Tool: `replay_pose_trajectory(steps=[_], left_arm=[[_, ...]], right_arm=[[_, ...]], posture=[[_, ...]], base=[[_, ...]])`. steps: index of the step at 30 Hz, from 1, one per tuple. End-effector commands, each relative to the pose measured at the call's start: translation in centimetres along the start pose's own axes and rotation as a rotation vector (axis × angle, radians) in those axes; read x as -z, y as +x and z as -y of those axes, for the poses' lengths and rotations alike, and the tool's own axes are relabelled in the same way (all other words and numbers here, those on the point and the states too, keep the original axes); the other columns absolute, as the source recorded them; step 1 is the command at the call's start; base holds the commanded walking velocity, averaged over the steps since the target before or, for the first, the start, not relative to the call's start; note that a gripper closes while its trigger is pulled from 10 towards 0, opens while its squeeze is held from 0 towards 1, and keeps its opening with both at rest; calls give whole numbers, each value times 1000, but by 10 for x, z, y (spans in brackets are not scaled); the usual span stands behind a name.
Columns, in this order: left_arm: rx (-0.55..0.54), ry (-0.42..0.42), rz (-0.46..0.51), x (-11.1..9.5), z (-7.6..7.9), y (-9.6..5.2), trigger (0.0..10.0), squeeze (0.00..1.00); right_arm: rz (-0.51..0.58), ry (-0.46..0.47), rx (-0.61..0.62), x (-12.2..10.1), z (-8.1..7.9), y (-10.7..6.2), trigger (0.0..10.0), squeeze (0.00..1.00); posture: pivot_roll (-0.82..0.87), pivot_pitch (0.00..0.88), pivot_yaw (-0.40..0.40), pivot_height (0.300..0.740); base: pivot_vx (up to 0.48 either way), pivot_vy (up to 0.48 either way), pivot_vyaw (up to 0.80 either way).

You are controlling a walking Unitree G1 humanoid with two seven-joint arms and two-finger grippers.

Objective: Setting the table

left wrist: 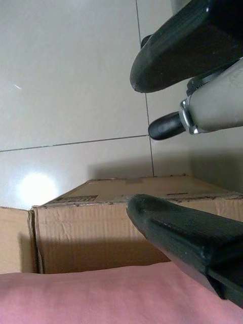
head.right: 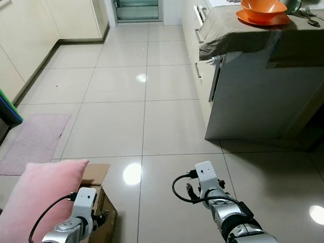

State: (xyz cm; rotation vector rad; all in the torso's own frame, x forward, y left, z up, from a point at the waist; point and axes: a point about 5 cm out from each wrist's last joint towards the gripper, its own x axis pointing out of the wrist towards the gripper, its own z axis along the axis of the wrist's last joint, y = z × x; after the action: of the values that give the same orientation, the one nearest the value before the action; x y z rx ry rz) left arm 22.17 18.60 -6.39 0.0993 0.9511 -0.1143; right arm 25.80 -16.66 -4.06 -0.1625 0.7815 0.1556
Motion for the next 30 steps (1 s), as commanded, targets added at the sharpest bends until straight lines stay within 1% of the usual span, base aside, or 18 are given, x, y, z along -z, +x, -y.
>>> replay_pose_trajectory(steps=[1,2,3,4,5,6,9,11,13,14,15,16,17,18,20,22,25,30], left_arm=[[216,-118,759,-130,17,-81,10000,0],[216,-118,759,-130,17,-81,10000,0],[212,-138,760,-131,17,-80,10000,0],[216,-153,768,-131,17,-80,10000,0],[216,-153,768,-131,17,-80,10000,0],[187,-141,771,-127,17,-77,10000,0],[190,-158,776,-126,19,-77,10000,0],[127,-165,822,-130,14,-78,10000,0],[103,-179,832,-131,9,-78,10000,0],[72,-214,839,-129,4,-80,10000,0],[66,-227,853,-127,4,-83,10000,0],[66,-227,853,-127,4,-83,10000,0],[54,-198,876,-126,5,-87,10000,0],[47,-189,879,-125,6,-88,10000,0],[42,-184,879,-126,6,-88,10000,0],[61,-217,872,-125,8,-86,10000,0],[74,-214,873,-126,10,-85,10000,0],[74,-214,873,-126,10,-85,10000,0]], right_arm=[[544,-66,-448,-127,-89,-19,10000,0],[544,-66,-448,-127,-89,-19,10000,0],[536,-51,-435,-124,-88,-19,10000,0],[533,-18,-429,-121,-88,-19,10000,0],[533,-18,-429,-121,-88,-19,10000,0],[537,-29,-438,-119,-90,-20,10000,0],[539,-38,-458,-119,-91,-21,10000,0],[548,-30,-445,-123,-88,-20,10000,0],[551,-18,-437,-126,-85,-19,10000,0],[553,-24,-418,-130,-83,-18,10000,0],[560,-27,-414,-131,-83,-18,10000,0],[560,-27,-414,-131,-83,-18,10000,0],[574,-30,-423,-134,-84,-19,10000,0],[578,-32,-430,-135,-86,-20,10000,0],[579,-33,-434,-135,-86,-20,10000,0],[583,-61,-428,-136,-88,-21,10000,0],[552,-40,-452,-136,-90,-20,10000,0],[552,-40,-452,-136,-90,-20,10000,0]], posture=[[-84,0,79,740],[-84,0,79,740],[-88,0,90,740],[-89,0,88,740],[-89,0,88,740],[-88,0,88,740],[-82,0,87,740],[-69,0,66,740],[-61,19,61,740],[-44,27,38,740],[-43,32,36,740],[-43,32,36,740],[-40,47,31,740],[-41,46,28,740],[-41,49,27,740],[-44,44,23,740],[-52,37,29,740],[-52,37,29,740]], base=[[0,0,0],[0,0,0],[0,0,0],[0,0,0],[0,0,0],[0,0,0],[0,0,0],[0,0,0],[0,0,0],[0,0,0],[0,0,0],[0,0,0],[0,0,0],[0,0,0],[0,0,0],[0,0,0],[0,0,0],[0,0,0]])
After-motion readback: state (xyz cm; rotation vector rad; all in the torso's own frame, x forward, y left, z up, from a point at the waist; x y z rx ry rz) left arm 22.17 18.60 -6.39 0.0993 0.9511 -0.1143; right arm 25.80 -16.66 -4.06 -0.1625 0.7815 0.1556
